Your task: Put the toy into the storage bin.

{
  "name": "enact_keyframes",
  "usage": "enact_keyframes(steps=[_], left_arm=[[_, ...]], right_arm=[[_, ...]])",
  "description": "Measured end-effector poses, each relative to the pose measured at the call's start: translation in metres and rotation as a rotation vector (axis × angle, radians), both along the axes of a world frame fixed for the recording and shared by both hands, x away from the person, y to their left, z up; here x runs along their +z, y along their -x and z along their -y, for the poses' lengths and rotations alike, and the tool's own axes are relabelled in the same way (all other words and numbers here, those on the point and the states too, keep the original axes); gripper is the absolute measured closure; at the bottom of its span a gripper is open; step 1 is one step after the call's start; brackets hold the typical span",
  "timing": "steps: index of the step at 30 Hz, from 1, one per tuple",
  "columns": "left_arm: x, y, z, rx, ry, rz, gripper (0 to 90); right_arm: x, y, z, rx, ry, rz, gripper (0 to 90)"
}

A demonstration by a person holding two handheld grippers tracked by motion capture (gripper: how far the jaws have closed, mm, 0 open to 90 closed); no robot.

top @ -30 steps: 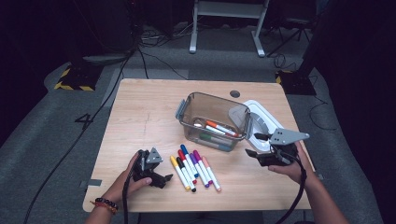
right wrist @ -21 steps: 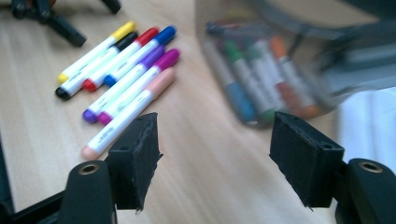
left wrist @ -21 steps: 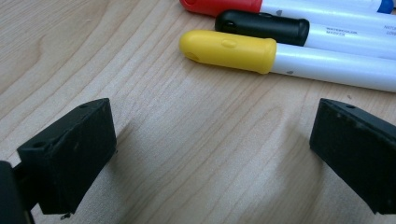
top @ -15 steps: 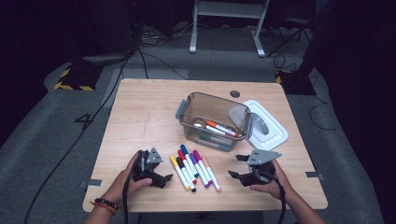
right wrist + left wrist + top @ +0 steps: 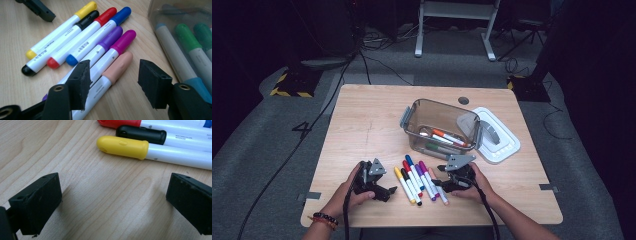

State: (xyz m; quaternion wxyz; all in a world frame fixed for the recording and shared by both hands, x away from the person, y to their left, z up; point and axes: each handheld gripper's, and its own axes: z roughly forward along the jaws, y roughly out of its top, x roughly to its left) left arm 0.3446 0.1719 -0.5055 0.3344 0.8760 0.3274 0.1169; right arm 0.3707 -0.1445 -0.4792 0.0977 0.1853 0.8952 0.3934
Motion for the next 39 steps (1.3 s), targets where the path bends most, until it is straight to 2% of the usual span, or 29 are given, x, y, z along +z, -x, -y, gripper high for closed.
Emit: enact_keyframes(steps=[5,7,11,14,19,26,29,36,39], left_arm=[[0.000,0.000,0.000,0.000,0.000,0.000,0.5],[0.000,0.000,0.000,0.000,0.001,0.000,0.4],[0.000,0.000,0.000,0.000,0.000,-0.001,0.4],[0.000,0.000,0.000,0.000,0.000,0.000,0.4],[0.000,0.000,0.000,0.000,0.000,0.000,0.5],[0.000,0.000,0.000,0.000,0.000,0.000,0.4],[0.000,0.000,0.000,0.000,0.000,0.000,0.5],[0.000,0.000,0.000,0.000,0.000,0.000,0.5],[0.000,0.000,0.000,0.002,0.000,0.000,0.5]], right_arm=[[-0.004,-0.008,-0.003,-0.029,0.023,-0.007,49.1],[-0.006,-0.011,-0.004,-0.054,0.053,-0.008,51.1],[-0.011,-0.014,-0.003,-0.055,0.086,-0.017,56.1],[-0.012,-0.016,0.003,-0.070,0.078,-0.045,62.5],[-0.011,-0.018,0.014,-0.078,0.084,-0.056,73.3],[-0.009,-0.018,0.028,-0.069,0.094,-0.062,74.3],[-0.003,-0.016,0.041,-0.090,0.023,-0.057,74.4],[0.018,-0.002,0.073,-0.114,-0.045,-0.001,74.5],[0.030,0.005,0.087,-0.124,-0.091,0.034,74.5]])
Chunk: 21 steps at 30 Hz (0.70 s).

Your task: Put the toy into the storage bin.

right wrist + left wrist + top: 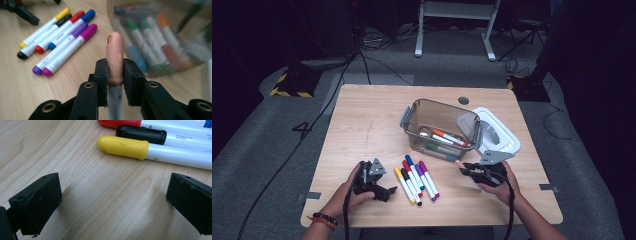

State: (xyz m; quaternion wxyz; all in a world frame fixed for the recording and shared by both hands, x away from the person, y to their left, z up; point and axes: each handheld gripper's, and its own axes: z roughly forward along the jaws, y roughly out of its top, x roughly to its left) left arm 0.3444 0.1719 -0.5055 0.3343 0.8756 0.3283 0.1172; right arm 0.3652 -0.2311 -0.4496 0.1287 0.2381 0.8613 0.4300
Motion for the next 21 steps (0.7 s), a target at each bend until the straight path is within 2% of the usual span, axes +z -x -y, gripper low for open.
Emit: enact_keyframes(steps=[8,12,16,21], left_arm=[[0.000,0.000,0.000,0.000,0.000,0.000,0.5],[0.000,0.000,0.000,0.000,0.000,0.000,0.5],[0.000,0.000,0.000,0.001,0.000,0.000,0.5],[0.000,0.000,0.000,0.001,0.000,0.000,0.4]], right_arm=[[0.027,0.014,0.027,-0.005,-0.095,0.062,74.5],[0.042,0.016,0.038,-0.030,-0.126,0.093,74.5],[0.058,0.015,0.046,-0.049,-0.145,0.124,74.5],[0.082,0.011,0.051,-0.058,-0.141,0.162,74.5]])
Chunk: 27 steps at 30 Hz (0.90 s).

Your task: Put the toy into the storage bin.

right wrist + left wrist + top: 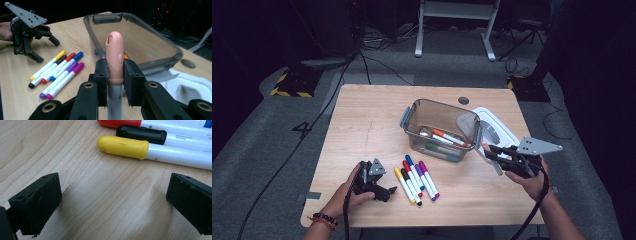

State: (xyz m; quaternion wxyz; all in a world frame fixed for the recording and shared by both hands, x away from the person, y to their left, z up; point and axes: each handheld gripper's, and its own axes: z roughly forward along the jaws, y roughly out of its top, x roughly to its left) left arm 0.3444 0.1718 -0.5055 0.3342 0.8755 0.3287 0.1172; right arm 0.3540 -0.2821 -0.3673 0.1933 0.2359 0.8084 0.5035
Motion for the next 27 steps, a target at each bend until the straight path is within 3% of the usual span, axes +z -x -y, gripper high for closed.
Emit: enact_keyframes(steps=[9,17,22,27], left_arm=[[0.000,0.000,0.000,-0.002,0.000,0.000,0.4],[0.000,0.000,0.000,-0.002,0.000,0.000,0.4],[0.000,0.000,0.000,-0.002,0.001,-0.001,0.3],[0.000,0.000,0.000,-0.002,0.000,-0.001,0.3]], right_arm=[[0.049,-0.020,-0.007,0.015,0.019,0.058,74.4],[0.078,-0.047,-0.032,0.049,0.051,0.054,74.5],[0.088,-0.063,-0.058,0.082,0.082,0.039,74.5],[0.084,-0.079,-0.086,0.111,0.124,0.001,74.4]])
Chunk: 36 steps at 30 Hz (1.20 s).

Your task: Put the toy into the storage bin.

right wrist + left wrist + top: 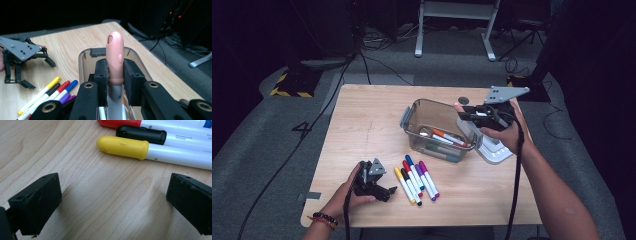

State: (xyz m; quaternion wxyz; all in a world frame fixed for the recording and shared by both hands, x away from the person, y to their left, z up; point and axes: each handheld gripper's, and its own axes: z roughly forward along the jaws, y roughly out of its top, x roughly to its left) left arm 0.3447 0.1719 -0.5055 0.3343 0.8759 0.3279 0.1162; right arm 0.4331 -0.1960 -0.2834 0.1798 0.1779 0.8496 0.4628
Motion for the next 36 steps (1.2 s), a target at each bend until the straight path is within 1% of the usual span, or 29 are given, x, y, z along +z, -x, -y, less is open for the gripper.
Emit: enact_keyframes(steps=[1,3,6,8,11,15,19,25,26,28,29,31,32,34,36], left_arm=[[0.000,0.000,0.000,0.001,0.001,0.000,0.3],[0.000,0.000,0.000,0.000,0.001,0.001,0.3],[0.000,0.000,0.000,0.002,0.001,-0.001,0.3],[0.000,0.000,0.000,0.002,0.001,-0.001,0.3],[0.000,0.000,0.000,0.000,0.000,0.001,0.3],[0.000,0.000,0.000,0.001,0.001,0.000,0.3],[0.000,0.000,0.000,0.001,0.001,0.000,0.3],[0.000,0.000,0.000,0.002,0.002,0.000,0.3],[0.000,0.000,0.000,0.003,0.002,-0.001,0.3],[0.000,0.000,0.000,0.002,0.002,0.000,0.3],[0.000,0.000,0.000,0.002,0.002,-0.001,0.3],[0.000,0.000,0.000,0.003,0.002,-0.003,0.3],[0.000,0.000,0.000,0.005,0.001,-0.004,0.3],[0.000,0.000,0.000,0.002,0.003,-0.002,0.3],[0.000,0.000,0.000,0.001,0.002,-0.002,0.2]], right_arm=[[-0.003,-0.004,-0.007,0.004,0.013,-0.013,74.5],[-0.008,-0.011,-0.014,0.004,0.007,-0.038,74.5],[-0.019,-0.023,-0.026,0.004,0.033,-0.080,74.5],[-0.027,-0.032,-0.034,0.001,0.060,-0.105,74.5],[-0.038,-0.041,-0.042,-0.004,0.111,-0.125,74.5],[-0.053,-0.053,-0.050,-0.005,0.158,-0.175,74.4],[-0.067,-0.061,-0.057,0.005,0.208,-0.225,74.4],[-0.085,-0.067,-0.072,0.037,0.320,-0.287,74.4],[-0.088,-0.068,-0.074,0.036,0.343,-0.307,74.5],[-0.094,-0.069,-0.079,0.046,0.396,-0.320,74.4],[-0.097,-0.070,-0.081,0.047,0.433,-0.321,74.4],[-0.103,-0.072,-0.085,0.057,0.485,-0.348,74.4],[-0.105,-0.072,-0.087,0.061,0.498,-0.361,74.4],[-0.107,-0.073,-0.089,0.070,0.520,-0.367,74.3],[-0.109,-0.073,-0.091,0.076,0.532,-0.387,74.0]])
